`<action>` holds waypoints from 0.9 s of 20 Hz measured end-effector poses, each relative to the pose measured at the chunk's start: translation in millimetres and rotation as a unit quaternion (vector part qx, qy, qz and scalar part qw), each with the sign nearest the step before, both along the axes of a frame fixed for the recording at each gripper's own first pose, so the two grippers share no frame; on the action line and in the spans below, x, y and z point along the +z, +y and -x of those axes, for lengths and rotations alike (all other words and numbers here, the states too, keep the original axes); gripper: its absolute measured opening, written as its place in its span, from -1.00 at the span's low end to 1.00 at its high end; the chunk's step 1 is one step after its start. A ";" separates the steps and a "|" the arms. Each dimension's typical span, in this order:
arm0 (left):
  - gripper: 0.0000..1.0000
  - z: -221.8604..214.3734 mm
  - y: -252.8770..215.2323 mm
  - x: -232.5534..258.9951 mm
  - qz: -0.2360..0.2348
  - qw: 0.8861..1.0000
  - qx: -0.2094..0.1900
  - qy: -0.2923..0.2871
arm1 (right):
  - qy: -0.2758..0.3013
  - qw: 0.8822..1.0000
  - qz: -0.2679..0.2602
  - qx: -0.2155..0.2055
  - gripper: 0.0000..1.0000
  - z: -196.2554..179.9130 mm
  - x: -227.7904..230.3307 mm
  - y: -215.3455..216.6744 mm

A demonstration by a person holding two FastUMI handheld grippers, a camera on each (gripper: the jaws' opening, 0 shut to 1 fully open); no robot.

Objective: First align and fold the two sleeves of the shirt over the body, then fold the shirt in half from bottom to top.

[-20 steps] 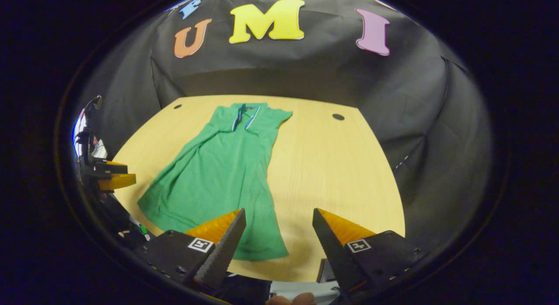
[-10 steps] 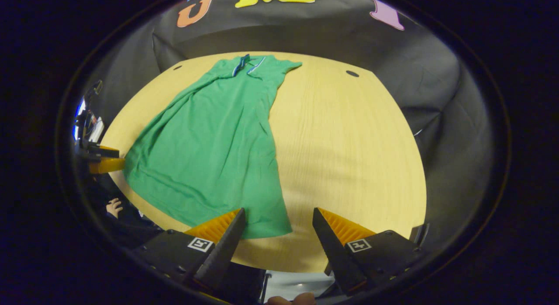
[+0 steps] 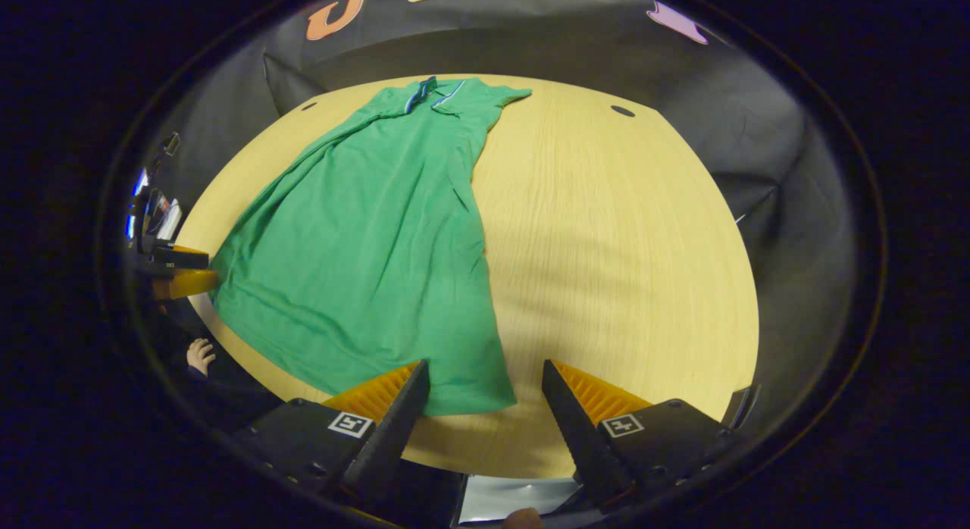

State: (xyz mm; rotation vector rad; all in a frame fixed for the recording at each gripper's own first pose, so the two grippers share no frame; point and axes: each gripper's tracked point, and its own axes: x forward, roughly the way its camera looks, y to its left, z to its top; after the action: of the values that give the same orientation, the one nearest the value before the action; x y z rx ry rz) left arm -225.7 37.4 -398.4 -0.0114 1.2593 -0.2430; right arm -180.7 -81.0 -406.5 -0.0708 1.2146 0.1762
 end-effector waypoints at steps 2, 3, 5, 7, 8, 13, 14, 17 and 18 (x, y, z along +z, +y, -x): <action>1.00 -0.8 -3.9 -7.0 -0.009 1.000 -0.004 0.006 | 0.001 1.000 -0.004 -0.006 0.80 -0.7 0.0 -1.5; 1.00 -0.5 -1.6 -9.1 -0.017 1.000 -0.004 0.009 | 0.002 1.000 -0.005 -0.008 0.80 -0.7 0.2 -2.5; 1.00 -3.5 3.0 -9.3 -0.025 1.000 0.006 0.015 | 0.005 1.000 -0.009 -0.010 0.32 -1.0 0.3 -0.9; 0.61 -4.7 4.1 -9.2 -0.025 0.999 0.022 0.020 | 0.006 1.000 -0.013 -0.004 -0.07 -1.7 0.6 5.0; 0.42 -3.7 4.1 -10.5 -0.026 0.999 0.024 0.024 | 0.007 1.000 -0.018 -0.001 -0.43 -1.5 0.5 9.3; -0.67 -5.4 -10.0 -7.0 0.000 0.999 0.022 0.030 | 0.018 0.999 -0.026 0.007 -0.87 0.0 7.4 16.6; -0.86 -5.5 -10.9 -7.8 0.008 0.999 0.023 0.030 | 0.018 0.999 -0.028 0.007 -1.00 -1.3 -0.4 14.8; -0.87 -8.5 -16.8 1.4 0.043 0.998 0.027 0.025 | 0.024 0.999 -0.036 0.005 -0.96 1.0 5.4 13.4; -0.88 -12.2 -16.4 7.3 0.051 0.998 0.027 0.018 | 0.021 0.999 -0.040 0.003 -1.00 -0.4 9.3 13.6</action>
State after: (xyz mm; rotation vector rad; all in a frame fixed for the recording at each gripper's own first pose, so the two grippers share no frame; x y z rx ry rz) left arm -213.5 21.0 -391.1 -0.1367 1.2795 -0.2612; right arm -180.4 -67.5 -397.2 -0.0018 1.2478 0.2325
